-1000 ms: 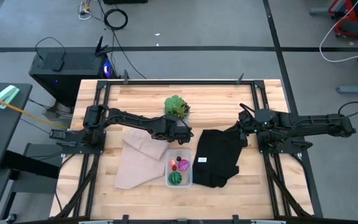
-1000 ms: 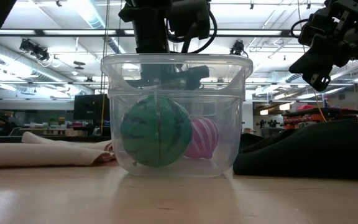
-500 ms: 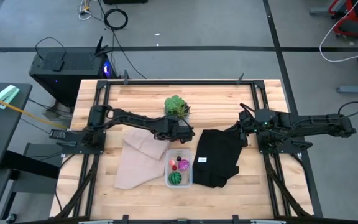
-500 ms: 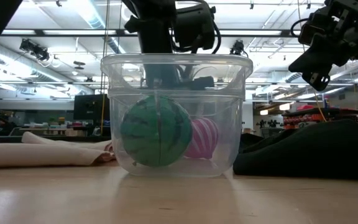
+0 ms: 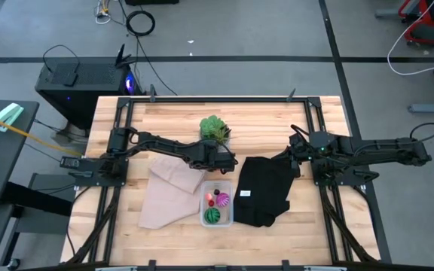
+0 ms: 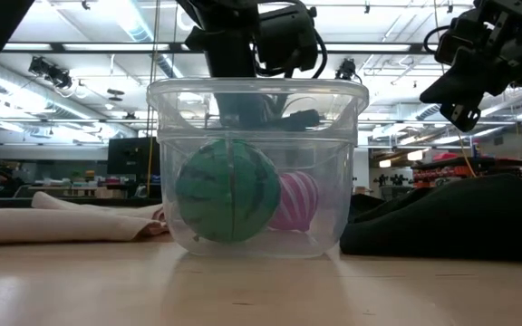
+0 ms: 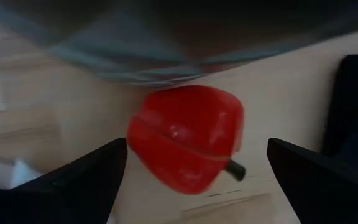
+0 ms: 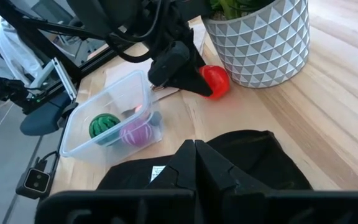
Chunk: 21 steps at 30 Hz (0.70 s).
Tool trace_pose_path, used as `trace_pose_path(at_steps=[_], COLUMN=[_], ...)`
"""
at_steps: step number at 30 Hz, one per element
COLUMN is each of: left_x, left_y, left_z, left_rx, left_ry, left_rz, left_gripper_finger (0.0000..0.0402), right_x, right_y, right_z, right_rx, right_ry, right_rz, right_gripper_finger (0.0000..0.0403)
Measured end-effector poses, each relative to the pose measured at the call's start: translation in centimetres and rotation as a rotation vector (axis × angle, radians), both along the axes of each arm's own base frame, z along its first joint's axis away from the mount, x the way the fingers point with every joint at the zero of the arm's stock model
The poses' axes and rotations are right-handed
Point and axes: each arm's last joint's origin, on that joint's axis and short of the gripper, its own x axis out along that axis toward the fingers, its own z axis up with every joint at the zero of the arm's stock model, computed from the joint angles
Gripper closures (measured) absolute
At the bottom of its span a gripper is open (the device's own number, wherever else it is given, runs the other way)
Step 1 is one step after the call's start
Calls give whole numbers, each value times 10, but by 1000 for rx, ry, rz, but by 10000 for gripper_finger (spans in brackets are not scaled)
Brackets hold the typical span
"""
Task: Pick and placing Produce into tupperware
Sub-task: Put the red apple into the transparent container
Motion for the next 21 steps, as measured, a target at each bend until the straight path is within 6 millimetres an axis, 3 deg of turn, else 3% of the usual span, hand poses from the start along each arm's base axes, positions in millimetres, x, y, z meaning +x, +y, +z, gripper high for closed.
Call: trace_pose_path(at_steps=[21], left_x=[3], left_y=[0], left_z=[1], left_rx=[18], left_ry=[-23], left_rz=[-39], left_gripper_finger=[6], right_x=[0], right_y=[0], right_z=[0], right_rx=[-2], right_ry=[0], right_rz=[1], right_gripper_finger=[397])
